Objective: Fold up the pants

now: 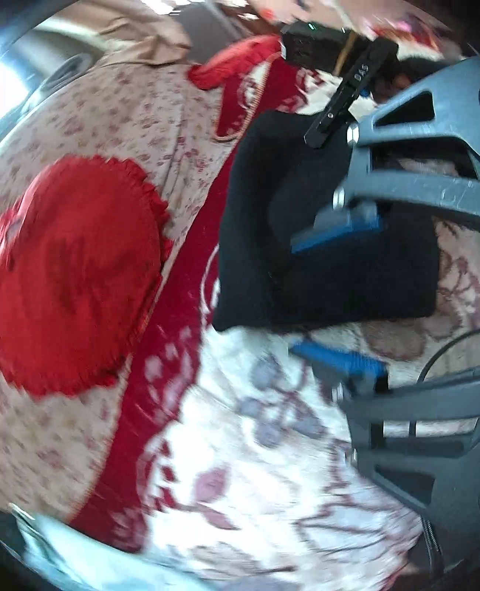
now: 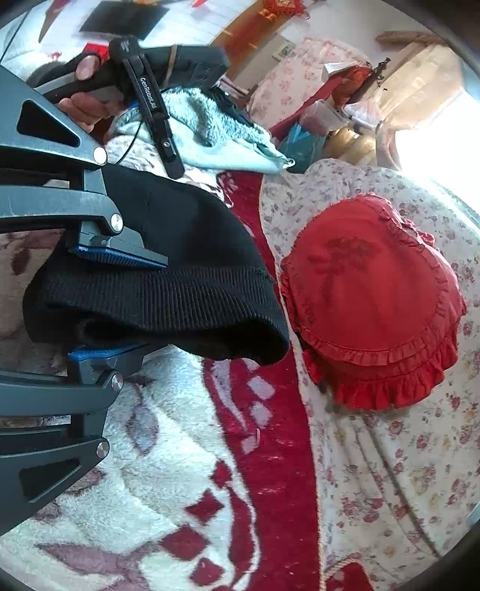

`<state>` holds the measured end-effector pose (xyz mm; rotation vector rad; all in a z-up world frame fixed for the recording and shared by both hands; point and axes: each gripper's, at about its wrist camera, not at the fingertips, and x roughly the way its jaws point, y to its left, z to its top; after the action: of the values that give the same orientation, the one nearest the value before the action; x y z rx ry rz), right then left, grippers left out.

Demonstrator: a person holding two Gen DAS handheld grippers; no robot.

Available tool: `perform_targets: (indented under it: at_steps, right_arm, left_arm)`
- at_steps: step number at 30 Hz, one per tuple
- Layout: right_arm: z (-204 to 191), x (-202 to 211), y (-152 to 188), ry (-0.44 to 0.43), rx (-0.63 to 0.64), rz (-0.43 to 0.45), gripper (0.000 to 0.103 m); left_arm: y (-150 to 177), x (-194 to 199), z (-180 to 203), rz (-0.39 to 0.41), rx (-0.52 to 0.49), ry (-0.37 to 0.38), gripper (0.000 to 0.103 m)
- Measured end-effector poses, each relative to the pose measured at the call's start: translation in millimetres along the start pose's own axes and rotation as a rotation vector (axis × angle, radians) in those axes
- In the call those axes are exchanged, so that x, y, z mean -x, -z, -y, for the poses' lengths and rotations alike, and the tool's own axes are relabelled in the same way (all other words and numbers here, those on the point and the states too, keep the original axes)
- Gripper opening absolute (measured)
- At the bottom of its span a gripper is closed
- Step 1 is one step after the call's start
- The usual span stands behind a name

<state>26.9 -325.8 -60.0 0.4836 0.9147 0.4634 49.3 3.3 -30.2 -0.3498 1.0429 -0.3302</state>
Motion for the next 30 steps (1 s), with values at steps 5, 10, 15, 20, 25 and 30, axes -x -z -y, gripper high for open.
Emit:
perform_targets:
  at_steps: [5, 10, 15, 20, 25, 30]
  right_arm:
    - [8.9, -11.6, -1.4, -0.023, -0.038, -0.022, 0.047]
    - [14.5, -19.1, 1.8, -0.053, -0.07, -0.023, 0.047]
    - [0.3, -4.9, -8.5, -0.053, -0.028, 0.025, 0.039]
    - [2.8, -0.4, -28.6, -0.047, -0.046, 0.088, 0.039]
    - [12.8, -22.8, -33.1, 0.133, -0.017, -0.005, 0.045]
    - [3.3, 13.4, -24.3, 0.236, 0.038, 0.062, 0.045]
  left_arm:
    - [13.0, -13.3, -2.0, -0.047, 0.046, 0.051, 0.069]
    - [15.6, -30.1, 6.9, -0.073, 0.046, 0.064, 0.065]
    - [-7.7, -17.0, 33.8, -0.026, -0.088, 0.052, 0.041]
    - [-39.9, -22.6, 50.4, 0.031, -0.17, 0.037, 0.04]
    - [-37.0, -60.9, 37.7, -0.022, -0.159, -0.068, 0.041]
    - [-25.9, -50.5, 35.7, 0.017, -0.182, -0.121, 0.051]
